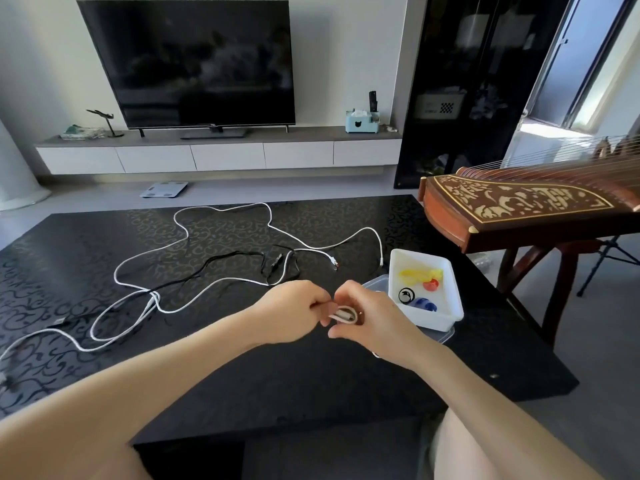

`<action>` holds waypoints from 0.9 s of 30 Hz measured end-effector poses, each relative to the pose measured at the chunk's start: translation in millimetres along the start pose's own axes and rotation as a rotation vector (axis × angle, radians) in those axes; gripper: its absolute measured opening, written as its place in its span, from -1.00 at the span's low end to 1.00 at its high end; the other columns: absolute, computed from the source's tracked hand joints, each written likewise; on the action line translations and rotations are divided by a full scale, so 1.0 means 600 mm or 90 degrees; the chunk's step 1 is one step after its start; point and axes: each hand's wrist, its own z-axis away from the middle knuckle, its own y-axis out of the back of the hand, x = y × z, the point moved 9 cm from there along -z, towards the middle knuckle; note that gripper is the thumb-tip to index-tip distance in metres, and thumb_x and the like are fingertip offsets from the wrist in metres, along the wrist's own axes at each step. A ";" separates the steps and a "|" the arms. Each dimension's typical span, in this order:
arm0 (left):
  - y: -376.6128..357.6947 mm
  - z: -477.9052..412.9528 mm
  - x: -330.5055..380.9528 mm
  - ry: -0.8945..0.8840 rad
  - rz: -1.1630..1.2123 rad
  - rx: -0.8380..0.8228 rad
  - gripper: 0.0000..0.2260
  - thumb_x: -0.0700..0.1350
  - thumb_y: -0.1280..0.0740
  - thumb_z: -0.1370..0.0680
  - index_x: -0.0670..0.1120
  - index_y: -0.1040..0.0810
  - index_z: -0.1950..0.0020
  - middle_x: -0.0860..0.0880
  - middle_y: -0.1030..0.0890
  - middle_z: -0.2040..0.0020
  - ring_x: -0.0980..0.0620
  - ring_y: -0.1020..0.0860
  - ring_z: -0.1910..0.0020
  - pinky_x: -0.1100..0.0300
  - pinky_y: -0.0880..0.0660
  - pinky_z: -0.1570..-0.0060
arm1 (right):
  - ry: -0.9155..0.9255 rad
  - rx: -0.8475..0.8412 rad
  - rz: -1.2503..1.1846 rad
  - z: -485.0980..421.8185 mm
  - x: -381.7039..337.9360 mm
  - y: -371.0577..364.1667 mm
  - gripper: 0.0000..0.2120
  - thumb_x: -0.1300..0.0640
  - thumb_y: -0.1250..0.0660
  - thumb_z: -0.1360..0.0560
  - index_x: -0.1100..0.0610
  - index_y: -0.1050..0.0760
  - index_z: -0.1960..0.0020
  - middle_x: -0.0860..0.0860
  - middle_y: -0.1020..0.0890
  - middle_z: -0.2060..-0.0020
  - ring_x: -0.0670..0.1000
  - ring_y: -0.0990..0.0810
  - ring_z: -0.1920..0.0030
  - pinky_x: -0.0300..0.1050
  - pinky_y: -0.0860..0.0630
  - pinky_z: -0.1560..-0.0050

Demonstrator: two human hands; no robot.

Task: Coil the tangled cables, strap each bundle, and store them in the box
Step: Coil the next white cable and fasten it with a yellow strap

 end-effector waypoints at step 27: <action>-0.100 -0.124 -0.138 0.308 0.894 0.159 -0.69 -0.09 -0.11 -0.67 -0.14 -0.40 0.25 0.10 -0.21 0.54 0.19 -0.13 0.61 0.37 -0.11 0.63 | -0.420 0.090 0.849 -0.064 0.432 0.212 -0.82 0.10 -0.11 -0.60 0.04 -0.48 -0.07 -0.03 -0.61 0.00 0.04 -0.44 -0.12 -0.13 -0.33 0.00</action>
